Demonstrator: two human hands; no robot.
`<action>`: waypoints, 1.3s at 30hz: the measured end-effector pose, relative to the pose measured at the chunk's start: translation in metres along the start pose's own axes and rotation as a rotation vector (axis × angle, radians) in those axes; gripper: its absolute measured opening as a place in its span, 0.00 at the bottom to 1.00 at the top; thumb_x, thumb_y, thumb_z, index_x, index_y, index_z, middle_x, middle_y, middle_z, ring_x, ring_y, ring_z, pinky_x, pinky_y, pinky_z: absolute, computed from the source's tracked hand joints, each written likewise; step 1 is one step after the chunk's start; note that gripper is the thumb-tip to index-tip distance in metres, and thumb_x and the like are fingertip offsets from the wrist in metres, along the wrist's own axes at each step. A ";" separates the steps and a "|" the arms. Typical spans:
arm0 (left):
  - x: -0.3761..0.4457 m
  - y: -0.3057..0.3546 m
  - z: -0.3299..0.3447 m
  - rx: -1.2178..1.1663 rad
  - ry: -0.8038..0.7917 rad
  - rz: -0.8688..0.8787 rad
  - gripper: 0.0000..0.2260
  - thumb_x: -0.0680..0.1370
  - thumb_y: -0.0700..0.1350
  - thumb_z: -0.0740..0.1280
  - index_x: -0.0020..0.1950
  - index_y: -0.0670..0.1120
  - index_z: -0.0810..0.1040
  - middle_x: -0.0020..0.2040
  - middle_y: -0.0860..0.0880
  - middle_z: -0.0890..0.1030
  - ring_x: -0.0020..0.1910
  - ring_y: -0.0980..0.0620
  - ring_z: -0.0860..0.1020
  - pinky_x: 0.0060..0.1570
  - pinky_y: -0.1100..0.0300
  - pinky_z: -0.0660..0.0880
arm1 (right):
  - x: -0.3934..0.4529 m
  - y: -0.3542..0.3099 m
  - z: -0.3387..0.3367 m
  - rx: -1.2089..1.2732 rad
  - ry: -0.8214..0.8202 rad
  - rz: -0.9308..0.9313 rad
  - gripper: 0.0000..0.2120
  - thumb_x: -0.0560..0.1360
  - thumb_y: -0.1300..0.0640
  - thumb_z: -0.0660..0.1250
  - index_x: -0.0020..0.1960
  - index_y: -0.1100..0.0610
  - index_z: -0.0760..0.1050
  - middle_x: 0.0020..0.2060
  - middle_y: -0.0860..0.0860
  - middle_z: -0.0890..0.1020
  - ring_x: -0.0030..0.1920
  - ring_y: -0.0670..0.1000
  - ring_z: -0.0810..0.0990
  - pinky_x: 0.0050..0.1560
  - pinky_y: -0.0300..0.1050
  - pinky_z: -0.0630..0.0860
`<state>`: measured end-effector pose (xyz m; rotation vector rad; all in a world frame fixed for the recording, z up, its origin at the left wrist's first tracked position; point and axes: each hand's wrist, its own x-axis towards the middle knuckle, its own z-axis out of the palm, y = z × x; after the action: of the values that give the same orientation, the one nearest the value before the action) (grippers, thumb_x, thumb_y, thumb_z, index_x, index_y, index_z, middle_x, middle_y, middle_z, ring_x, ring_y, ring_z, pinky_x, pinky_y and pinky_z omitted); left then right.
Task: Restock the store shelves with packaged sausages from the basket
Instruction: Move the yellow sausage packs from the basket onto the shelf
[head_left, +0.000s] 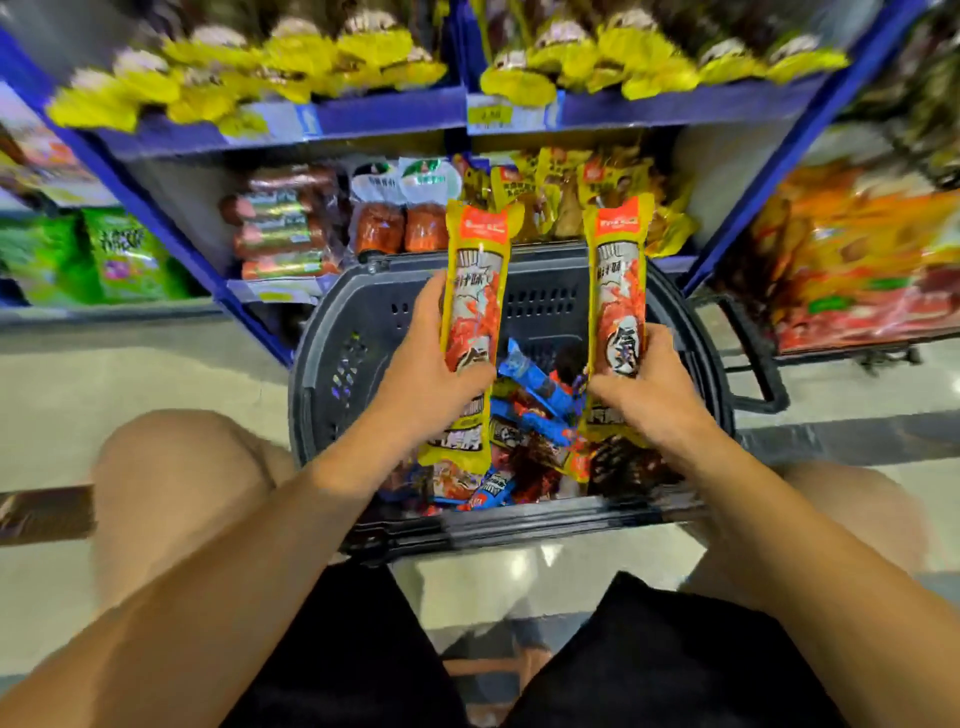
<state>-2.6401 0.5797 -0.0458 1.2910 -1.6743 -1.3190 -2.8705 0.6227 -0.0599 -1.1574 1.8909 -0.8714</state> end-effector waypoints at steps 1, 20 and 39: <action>-0.001 0.008 -0.001 -0.012 -0.001 0.023 0.43 0.73 0.39 0.71 0.78 0.59 0.50 0.65 0.58 0.74 0.58 0.60 0.78 0.57 0.54 0.77 | -0.003 -0.008 -0.008 -0.034 0.022 -0.027 0.26 0.67 0.56 0.72 0.59 0.50 0.64 0.42 0.45 0.77 0.40 0.46 0.78 0.36 0.43 0.73; 0.065 0.110 -0.017 0.101 0.097 0.270 0.42 0.75 0.43 0.72 0.77 0.64 0.49 0.73 0.54 0.67 0.50 0.76 0.74 0.46 0.62 0.78 | 0.067 -0.138 -0.128 -0.295 0.451 -0.305 0.21 0.72 0.48 0.67 0.61 0.55 0.75 0.54 0.54 0.80 0.47 0.54 0.75 0.43 0.47 0.69; 0.097 0.099 -0.010 0.124 0.133 0.217 0.40 0.74 0.44 0.73 0.78 0.62 0.52 0.60 0.66 0.72 0.51 0.68 0.78 0.50 0.59 0.79 | 0.154 -0.173 -0.136 -0.569 0.364 -0.243 0.28 0.75 0.39 0.64 0.69 0.55 0.72 0.63 0.56 0.78 0.62 0.60 0.77 0.58 0.52 0.74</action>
<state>-2.6916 0.4856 0.0430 1.1995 -1.7689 -0.9957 -2.9641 0.4415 0.1145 -1.6837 2.4282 -0.7233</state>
